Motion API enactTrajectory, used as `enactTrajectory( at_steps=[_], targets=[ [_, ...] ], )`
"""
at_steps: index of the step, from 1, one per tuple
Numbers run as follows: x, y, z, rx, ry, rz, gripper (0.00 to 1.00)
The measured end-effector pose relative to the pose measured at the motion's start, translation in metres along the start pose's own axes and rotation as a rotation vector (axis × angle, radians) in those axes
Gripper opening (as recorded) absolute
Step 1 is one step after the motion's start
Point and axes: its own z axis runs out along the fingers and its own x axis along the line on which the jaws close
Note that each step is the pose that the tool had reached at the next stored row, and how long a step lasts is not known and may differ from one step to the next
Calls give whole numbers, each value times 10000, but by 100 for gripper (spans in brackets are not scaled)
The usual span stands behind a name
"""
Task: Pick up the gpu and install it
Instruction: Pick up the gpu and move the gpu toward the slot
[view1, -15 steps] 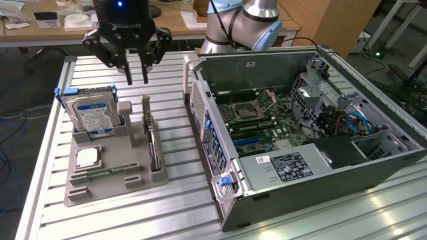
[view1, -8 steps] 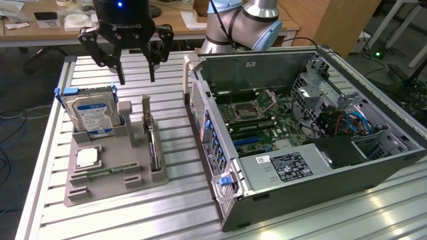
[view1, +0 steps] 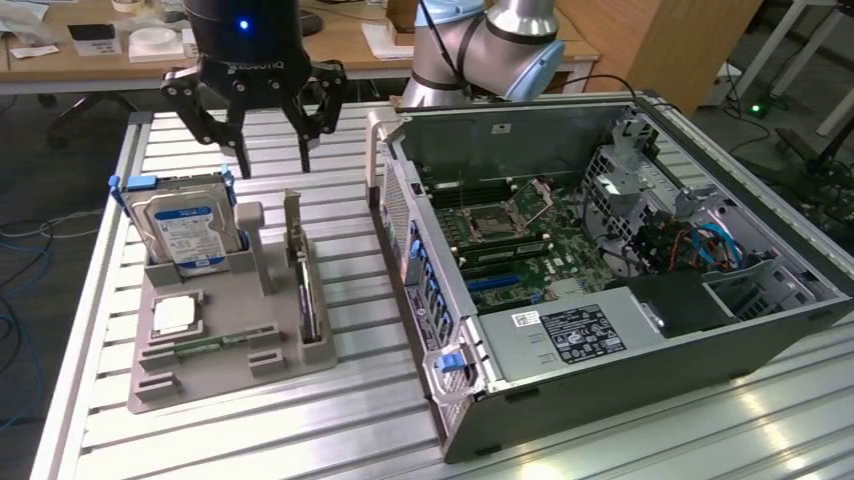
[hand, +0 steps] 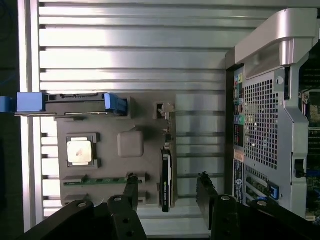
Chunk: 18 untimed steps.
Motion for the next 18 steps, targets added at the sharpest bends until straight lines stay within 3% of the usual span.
enactTrajectory(
  at_steps=[12,14,15,18],
  targets=[
    [2,-88,131,-4,9,-194,59],
    [1,-101,150,-6,8,-224,60],
    [2,-103,159,-6,9,-233,66],
    [3,-106,194,-4,11,-266,66]
  ],
)
